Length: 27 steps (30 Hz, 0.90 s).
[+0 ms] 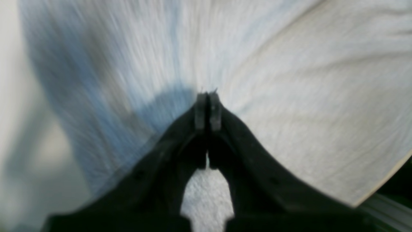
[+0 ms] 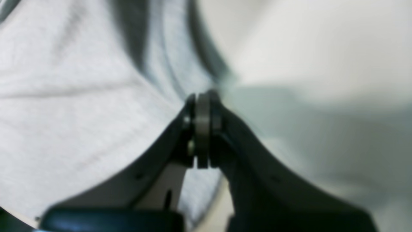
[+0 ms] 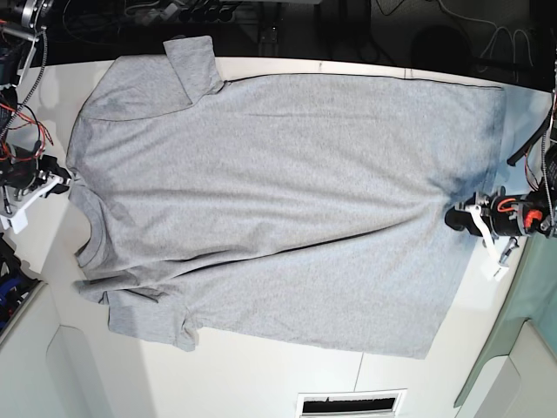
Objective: Layout the t-shirt on the table in an organized manner, then fold the t-shirt properly
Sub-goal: 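Hold the shirt with both grippers and pull it taut to flatten, then regrasp the shirt side with the left gripper and smooth it outward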
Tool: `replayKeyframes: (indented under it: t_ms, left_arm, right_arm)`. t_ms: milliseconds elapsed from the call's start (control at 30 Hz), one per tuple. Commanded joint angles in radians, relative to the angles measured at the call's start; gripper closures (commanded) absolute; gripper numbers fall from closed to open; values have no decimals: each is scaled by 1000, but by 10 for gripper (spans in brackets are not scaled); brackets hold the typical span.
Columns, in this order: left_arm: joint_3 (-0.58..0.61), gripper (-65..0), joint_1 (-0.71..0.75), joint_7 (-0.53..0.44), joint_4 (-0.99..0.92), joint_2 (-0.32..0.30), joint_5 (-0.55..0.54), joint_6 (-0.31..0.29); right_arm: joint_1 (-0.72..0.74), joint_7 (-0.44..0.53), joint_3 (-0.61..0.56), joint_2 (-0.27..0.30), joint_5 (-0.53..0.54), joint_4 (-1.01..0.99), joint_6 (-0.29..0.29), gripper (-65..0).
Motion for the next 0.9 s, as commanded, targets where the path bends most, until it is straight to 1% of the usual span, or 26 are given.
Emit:
replayKeyframes:
  t_ms: [0, 67, 133, 267, 400, 467, 567, 633, 700, 767, 800, 867]
  left_arm:
    - [-16, 0, -26, -1, 28, -27, -33, -19]
    - [-27, 0, -26, 10, 52, -41, -61, -19]
    - [-32, 0, -26, 25, 63, -43, -68, -19]
    - [-31, 0, -12, 59, 62, -39, -68, -23]
    - [-31, 0, 31, 65, 62, -40, -68, -23]
    - [-31, 0, 66, 66, 62, -40, -80, -23]
    - [-31, 0, 124, 65, 62, -40, -113, -23]
    - [-31, 0, 153, 50, 62, -35, -111, -23]
    - [-31, 0, 179, 8, 62, -29, -70, -23]
    - [-31, 0, 199, -40, 62, -10, 8, -23]
    - [-31, 0, 207, -56, 62, 5, 58, 2]
    - [-31, 0, 212, -77, 59, 44, 143, 21]
  right_arm:
    - [-2, 8, 23, 19, 20, 44, 6, 0]
    - [-40, 0, 51, 24, 28, 78, 6, 0]
    - [-81, -2, 59, 29, 73, 89, 8, 0]
    - [-168, -17, 56, 23, 192, 93, 60, 0]
    - [-226, -20, 57, -7, 212, 115, 63, 0]
    - [-253, -20, 57, -29, 219, 140, 63, 0]
    - [-287, -21, 56, -64, 225, 189, 78, 0]
    - [-295, -20, 56, -85, 223, 202, 78, 0]
    - [-295, -14, 55, -109, 197, 200, 78, 0]
    - [-295, 11, 48, -132, 144, 189, 78, 0]
    - [-294, 28, 40, -140, 112, 177, 77, 0]
    - [-294, 64, 25, -145, 62, 142, 76, 0]
